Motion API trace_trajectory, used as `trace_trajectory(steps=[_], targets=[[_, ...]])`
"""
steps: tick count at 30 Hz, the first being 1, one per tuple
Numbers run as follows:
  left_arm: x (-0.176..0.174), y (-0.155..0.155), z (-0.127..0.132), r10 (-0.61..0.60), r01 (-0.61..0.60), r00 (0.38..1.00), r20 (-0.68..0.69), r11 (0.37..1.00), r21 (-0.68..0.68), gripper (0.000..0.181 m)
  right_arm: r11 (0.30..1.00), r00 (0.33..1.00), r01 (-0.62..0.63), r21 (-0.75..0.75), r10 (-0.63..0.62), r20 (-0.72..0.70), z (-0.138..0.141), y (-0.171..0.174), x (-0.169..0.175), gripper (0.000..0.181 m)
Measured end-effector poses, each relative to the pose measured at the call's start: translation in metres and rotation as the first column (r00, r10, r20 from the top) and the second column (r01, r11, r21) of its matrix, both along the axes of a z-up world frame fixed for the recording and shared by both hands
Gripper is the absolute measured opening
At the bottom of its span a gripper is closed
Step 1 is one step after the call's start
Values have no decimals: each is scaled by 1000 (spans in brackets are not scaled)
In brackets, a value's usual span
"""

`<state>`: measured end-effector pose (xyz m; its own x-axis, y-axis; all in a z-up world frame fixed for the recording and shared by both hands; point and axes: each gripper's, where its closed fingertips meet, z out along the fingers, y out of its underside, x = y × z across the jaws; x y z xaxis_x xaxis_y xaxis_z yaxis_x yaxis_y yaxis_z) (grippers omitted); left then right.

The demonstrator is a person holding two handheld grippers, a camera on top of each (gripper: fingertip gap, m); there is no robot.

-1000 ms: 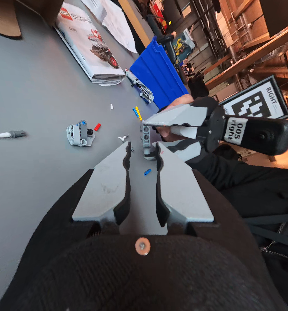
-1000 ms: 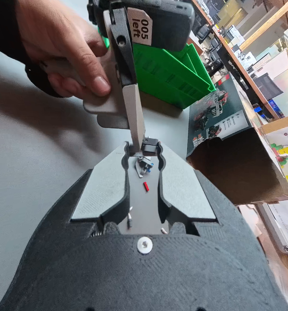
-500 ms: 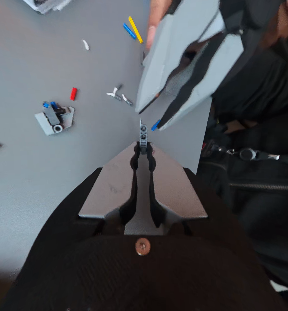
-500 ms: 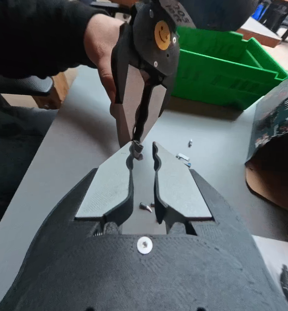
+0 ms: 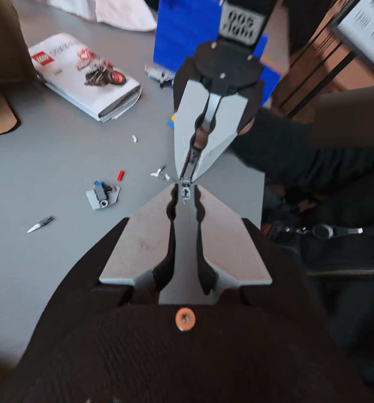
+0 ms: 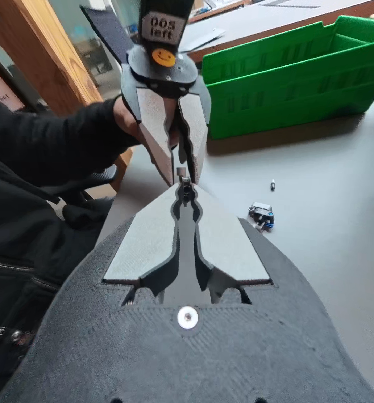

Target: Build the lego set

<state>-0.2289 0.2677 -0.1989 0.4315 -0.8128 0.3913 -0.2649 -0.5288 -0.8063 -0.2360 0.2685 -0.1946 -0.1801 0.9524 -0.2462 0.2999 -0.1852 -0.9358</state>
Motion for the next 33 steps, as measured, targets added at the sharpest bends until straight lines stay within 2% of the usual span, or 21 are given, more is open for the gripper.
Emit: trace_trajectory(steps=[1, 5, 9, 13, 19, 27, 30, 33], targets=[[1, 0, 2, 11, -10, 998, 55, 1000, -17, 21, 999, 1000, -2, -41, 1, -26, 4, 1, 0, 3], [6, -3, 2, 5, 2, 987, 160, 999, -49, 6, 991, 998, -16, -131, 8, -64, 10, 1, 0, 3], [7, 2, 9, 45, -40, 970, 239, 999, -24, 6, 982, 991, -2, -187, -22, -130, 20, 5, 0, 3], [6, 8, 24, 85, -82, 927, 366, 996, -25, 6, 965, 979, -51, -259, -3, -202, 33, 7, 6, 14], [14, 9, 28, 91, -84, 911, 402, 996, -33, 5, 973, 978, -21, -229, -27, -206, 33, 8, 4, 5], [23, 9, 41, 73, -54, 847, 526, 997, -52, 7, 967, 969, -39, -250, -24, -244, 44, 8, 9, 4], [21, 15, 40, 112, -139, 868, 483, 990, 20, 6, 952, 964, 5, -307, -86, -251, 45, 15, 8, 4], [21, 22, 46, 183, -210, 801, 570, 977, -17, 6, 933, 948, 46, -358, -154, -279, 50, 24, 8, 2]])
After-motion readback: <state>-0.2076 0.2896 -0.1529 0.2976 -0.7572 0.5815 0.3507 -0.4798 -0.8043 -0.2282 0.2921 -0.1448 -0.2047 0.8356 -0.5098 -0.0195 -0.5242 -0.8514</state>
